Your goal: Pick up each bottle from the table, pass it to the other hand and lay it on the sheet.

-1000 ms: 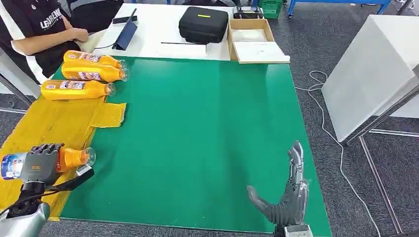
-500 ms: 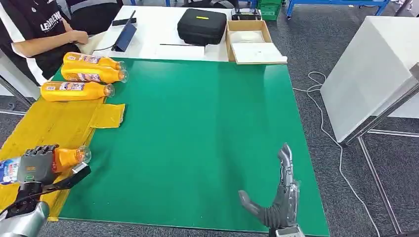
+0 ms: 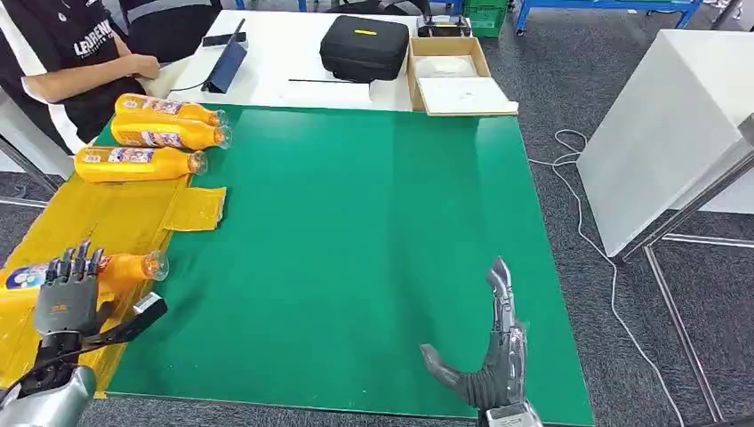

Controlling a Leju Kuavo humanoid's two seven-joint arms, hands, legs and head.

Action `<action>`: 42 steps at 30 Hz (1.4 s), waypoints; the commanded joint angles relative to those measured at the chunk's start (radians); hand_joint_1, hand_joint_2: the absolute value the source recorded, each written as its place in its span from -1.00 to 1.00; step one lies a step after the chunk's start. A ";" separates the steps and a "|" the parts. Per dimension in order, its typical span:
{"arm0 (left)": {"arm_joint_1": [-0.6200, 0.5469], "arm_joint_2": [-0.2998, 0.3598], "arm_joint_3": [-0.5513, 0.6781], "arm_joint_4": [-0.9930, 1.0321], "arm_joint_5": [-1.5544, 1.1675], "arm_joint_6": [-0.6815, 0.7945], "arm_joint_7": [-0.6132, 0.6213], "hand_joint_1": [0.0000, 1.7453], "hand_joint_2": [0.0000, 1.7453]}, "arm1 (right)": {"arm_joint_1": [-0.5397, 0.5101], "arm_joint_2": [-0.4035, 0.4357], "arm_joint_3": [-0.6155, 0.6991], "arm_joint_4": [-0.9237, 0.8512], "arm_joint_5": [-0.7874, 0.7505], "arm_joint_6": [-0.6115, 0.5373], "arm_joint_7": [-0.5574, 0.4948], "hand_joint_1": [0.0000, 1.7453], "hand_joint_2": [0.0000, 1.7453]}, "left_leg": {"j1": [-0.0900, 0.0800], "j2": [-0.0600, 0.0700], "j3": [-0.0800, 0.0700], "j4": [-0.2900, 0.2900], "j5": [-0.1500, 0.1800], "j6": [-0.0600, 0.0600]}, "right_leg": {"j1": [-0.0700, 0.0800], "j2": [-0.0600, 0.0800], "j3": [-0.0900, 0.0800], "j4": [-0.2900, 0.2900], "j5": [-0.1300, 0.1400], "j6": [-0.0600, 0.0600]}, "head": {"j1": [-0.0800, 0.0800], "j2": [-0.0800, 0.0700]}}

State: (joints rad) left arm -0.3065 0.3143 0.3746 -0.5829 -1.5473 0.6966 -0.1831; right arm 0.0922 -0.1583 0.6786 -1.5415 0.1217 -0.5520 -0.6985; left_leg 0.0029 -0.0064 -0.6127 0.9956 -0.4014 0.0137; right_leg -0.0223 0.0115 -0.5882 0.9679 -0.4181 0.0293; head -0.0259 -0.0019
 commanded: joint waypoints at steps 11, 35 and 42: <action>0.101 -0.189 0.092 -0.400 0.069 0.002 -0.248 -1.00 1.00 | -0.020 0.037 -0.043 0.071 0.004 -0.005 0.000 -1.00 1.00 | 0.000 -0.003 -0.001 0.000 0.001 0.000 | 0.000 -0.005 0.000 -0.001 -0.001 -0.001 | 0.000 0.000; 0.318 -0.242 -0.565 -1.093 0.223 0.002 -0.078 -1.00 1.00 | -0.018 0.079 -0.119 0.056 0.013 -0.007 0.000 -1.00 1.00 | 0.001 -0.003 -0.006 0.005 -0.003 0.001 | 0.001 -0.004 -0.003 0.001 -0.003 -0.001 | 0.001 0.000; 0.332 -0.251 -0.690 -1.108 1.079 -0.344 -0.211 -1.00 1.00 | 0.007 0.089 -0.214 -0.012 -0.125 0.016 0.012 -1.00 1.00 | -0.002 -0.003 -0.005 0.002 -0.002 0.003 | -0.003 -0.004 -0.004 -0.001 -0.002 0.002 | 0.000 0.000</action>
State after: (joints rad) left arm -0.0190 0.0446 -0.0924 -1.6005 -0.9329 0.6019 -0.3138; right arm 0.0923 -0.0946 0.5886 -1.5347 0.1278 -0.5871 -0.6989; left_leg 0.0002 -0.0095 -0.6193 0.9971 -0.4021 0.0181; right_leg -0.0255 0.0090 -0.5940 0.9669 -0.4192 0.0334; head -0.0263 -0.0019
